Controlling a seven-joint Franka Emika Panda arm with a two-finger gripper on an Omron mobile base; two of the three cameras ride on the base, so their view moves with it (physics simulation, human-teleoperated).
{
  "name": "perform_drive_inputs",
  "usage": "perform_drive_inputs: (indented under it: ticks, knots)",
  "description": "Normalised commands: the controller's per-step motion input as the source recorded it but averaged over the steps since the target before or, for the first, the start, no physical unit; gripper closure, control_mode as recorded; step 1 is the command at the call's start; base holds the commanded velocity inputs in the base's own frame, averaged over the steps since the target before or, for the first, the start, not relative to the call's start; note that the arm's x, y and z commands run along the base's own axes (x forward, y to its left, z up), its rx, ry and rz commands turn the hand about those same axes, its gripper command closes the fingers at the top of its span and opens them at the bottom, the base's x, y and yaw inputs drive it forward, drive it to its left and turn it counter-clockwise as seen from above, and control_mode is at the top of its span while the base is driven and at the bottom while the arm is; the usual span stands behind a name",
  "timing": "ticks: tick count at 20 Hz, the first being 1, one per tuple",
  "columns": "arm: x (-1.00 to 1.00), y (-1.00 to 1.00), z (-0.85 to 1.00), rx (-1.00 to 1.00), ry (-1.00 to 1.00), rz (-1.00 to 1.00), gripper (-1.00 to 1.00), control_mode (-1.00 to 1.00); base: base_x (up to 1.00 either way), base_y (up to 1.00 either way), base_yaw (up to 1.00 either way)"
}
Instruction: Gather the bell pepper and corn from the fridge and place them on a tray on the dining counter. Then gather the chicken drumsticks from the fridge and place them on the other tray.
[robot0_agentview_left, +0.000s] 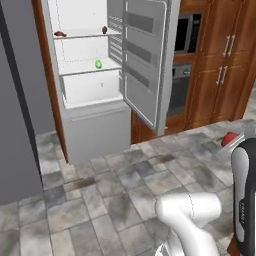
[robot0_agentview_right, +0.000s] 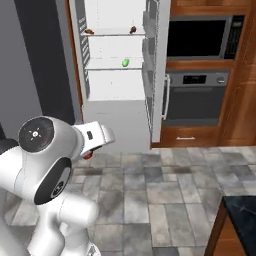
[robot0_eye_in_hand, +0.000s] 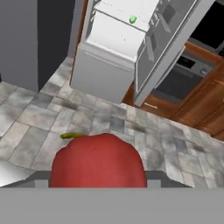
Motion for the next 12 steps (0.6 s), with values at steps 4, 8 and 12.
perform_drive_inputs:
  ticks: [4,8,12]
  knots:
    - [0.0,0.0,0.0,0.0,0.0,0.0,1.0,1.0,-0.84,-0.16,-0.52]
    - [0.0,0.0,0.0,0.0,0.0,0.0,1.0,1.0,-0.75,-0.11,-0.53]
    - [0.0,0.0,0.0,0.0,0.0,0.0,1.0,1.0,-0.67,-0.05,-0.53]
